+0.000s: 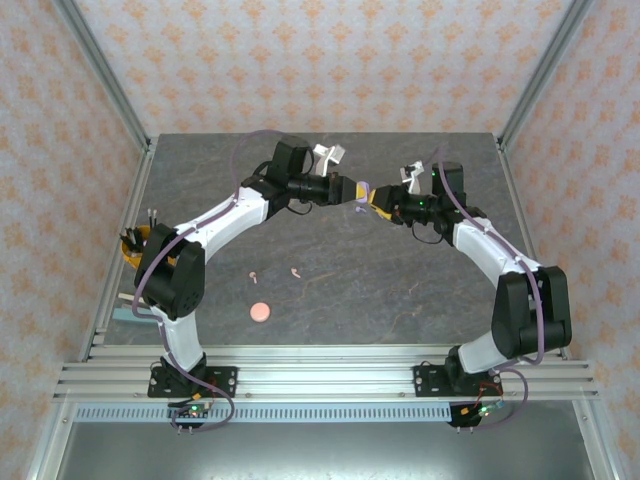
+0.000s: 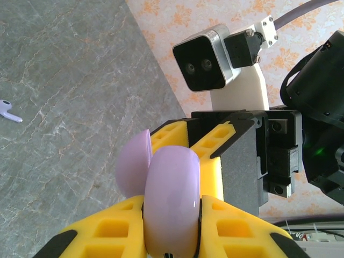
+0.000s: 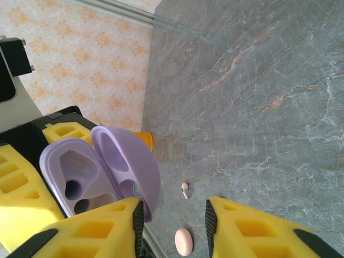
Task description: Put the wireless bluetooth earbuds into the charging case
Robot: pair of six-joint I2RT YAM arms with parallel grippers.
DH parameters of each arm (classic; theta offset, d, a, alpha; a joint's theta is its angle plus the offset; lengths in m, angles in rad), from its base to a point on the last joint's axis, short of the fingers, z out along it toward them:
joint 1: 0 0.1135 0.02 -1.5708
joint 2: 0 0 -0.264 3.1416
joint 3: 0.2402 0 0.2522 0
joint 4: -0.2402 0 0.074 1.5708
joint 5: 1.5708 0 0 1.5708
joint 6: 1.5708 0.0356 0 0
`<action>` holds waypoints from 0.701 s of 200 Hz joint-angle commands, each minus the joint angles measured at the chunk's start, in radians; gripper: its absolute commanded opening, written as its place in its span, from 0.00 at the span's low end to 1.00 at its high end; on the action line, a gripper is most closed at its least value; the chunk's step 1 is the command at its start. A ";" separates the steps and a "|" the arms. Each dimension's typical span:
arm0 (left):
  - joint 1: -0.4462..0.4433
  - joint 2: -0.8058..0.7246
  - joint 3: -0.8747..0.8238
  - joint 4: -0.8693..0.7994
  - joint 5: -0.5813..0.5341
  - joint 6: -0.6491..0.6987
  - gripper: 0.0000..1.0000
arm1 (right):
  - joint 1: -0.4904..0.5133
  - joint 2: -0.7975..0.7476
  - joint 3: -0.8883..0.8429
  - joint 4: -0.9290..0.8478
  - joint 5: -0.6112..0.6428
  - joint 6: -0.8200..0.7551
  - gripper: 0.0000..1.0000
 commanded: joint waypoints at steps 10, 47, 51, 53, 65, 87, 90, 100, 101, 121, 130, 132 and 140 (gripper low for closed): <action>-0.005 0.004 0.028 -0.017 0.037 0.026 0.03 | 0.009 0.027 0.030 0.025 0.025 -0.017 0.36; -0.010 0.000 0.015 -0.023 0.039 0.057 0.03 | 0.009 0.046 0.068 0.026 0.026 -0.009 0.36; -0.011 0.000 0.014 -0.023 0.039 0.057 0.03 | 0.009 0.048 0.071 0.027 0.026 -0.009 0.36; -0.013 0.000 0.013 -0.022 0.039 0.056 0.03 | 0.009 0.049 0.072 0.027 0.025 -0.008 0.36; -0.014 0.002 0.013 -0.023 0.039 0.058 0.03 | 0.009 0.052 0.079 0.026 0.022 -0.007 0.36; -0.017 0.005 0.016 -0.019 0.038 0.055 0.03 | 0.009 0.058 0.084 0.025 0.012 -0.008 0.34; -0.017 0.005 0.016 -0.020 0.039 0.056 0.03 | 0.009 0.059 0.084 0.024 0.011 -0.008 0.33; -0.018 0.007 0.020 -0.018 0.040 0.053 0.03 | 0.010 0.060 0.082 0.024 0.009 -0.010 0.32; -0.019 0.007 0.020 -0.018 0.040 0.054 0.03 | 0.010 0.061 0.081 0.024 0.010 -0.011 0.32; -0.019 0.007 0.029 -0.017 0.045 0.052 0.03 | 0.011 0.062 0.077 0.019 0.010 -0.016 0.26; -0.018 0.007 0.032 -0.018 0.048 0.053 0.03 | 0.010 0.064 0.075 0.017 0.011 -0.021 0.23; -0.019 0.005 0.032 -0.018 0.048 0.053 0.03 | 0.011 0.064 0.074 0.015 0.011 -0.022 0.23; -0.020 0.004 0.034 -0.018 0.052 0.053 0.03 | 0.011 0.066 0.074 0.013 0.012 -0.025 0.20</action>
